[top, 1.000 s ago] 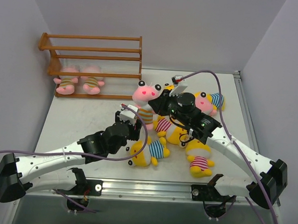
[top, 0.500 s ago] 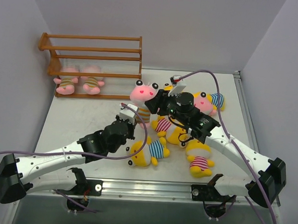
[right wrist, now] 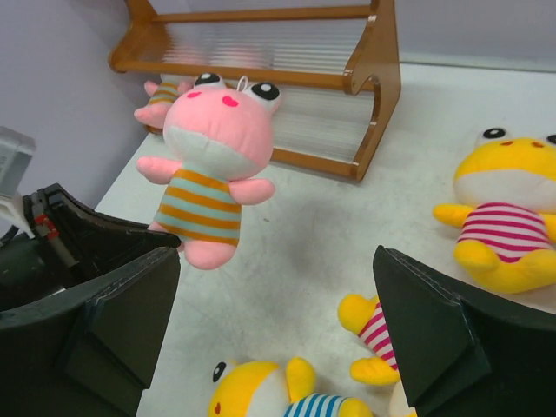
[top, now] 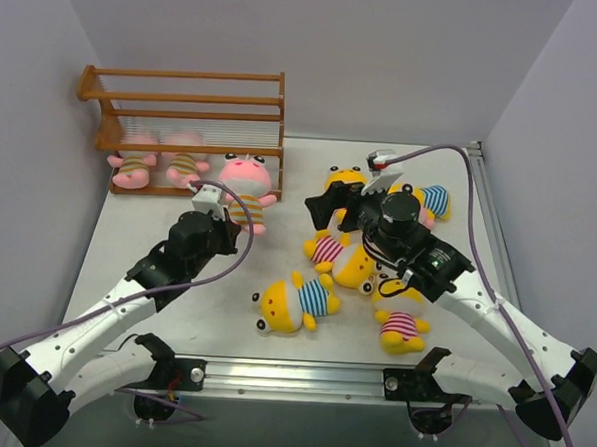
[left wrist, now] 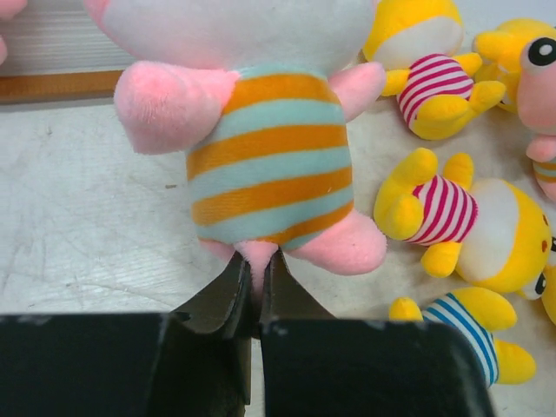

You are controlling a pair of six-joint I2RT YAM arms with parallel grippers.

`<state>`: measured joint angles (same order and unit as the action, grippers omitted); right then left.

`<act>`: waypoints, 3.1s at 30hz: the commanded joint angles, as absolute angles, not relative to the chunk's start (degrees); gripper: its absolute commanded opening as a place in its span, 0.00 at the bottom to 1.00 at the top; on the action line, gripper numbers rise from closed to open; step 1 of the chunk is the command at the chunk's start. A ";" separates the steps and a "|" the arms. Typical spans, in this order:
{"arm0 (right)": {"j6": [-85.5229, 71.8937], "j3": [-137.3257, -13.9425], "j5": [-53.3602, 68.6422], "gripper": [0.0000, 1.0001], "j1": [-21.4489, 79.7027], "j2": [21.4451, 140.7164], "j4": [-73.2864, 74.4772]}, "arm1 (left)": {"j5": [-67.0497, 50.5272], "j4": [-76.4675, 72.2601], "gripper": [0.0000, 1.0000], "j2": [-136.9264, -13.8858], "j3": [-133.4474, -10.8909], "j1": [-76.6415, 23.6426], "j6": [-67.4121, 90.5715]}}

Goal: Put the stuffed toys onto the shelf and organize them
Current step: Place the stuffed toy onto shelf

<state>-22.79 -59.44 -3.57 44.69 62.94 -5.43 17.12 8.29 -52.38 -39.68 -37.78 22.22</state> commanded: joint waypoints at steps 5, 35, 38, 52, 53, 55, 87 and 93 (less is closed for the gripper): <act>-16.44 -57.40 -11.69 1.00 44.65 55.56 -6.41 | 2.21 10.63 0.02 -58.96 -44.29 -25.06 24.43; -8.00 -51.68 -15.03 1.00 43.24 49.31 -8.09 | -0.79 7.39 0.02 -94.56 -67.49 -13.62 19.87; -7.91 -51.68 -15.12 1.00 43.16 49.57 -8.09 | -1.40 5.55 0.02 -97.20 -68.99 -13.01 18.29; -8.00 -51.24 -14.94 1.00 42.63 50.27 -8.09 | -3.34 3.87 0.02 -105.20 -78.30 -10.29 14.59; -8.00 -51.24 -14.94 1.00 42.71 50.36 -8.09 | -3.51 4.56 0.02 -105.73 -78.92 -10.02 14.50; -8.09 -51.42 -14.94 1.00 42.71 50.45 -8.17 | -3.87 5.36 0.03 -106.78 -79.80 -9.76 14.33; -8.70 -51.50 -14.50 0.99 42.45 50.10 -7.65 | 3.15 17.66 0.02 -108.11 -82.35 -3.43 12.83; -8.61 -51.33 -14.59 0.99 42.36 49.92 -7.56 | 8.69 20.91 0.02 -107.67 -83.58 -3.43 12.74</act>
<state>-8.75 -51.86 -14.09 42.76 50.57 -5.58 3.29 17.69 -109.12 -80.68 -4.10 13.78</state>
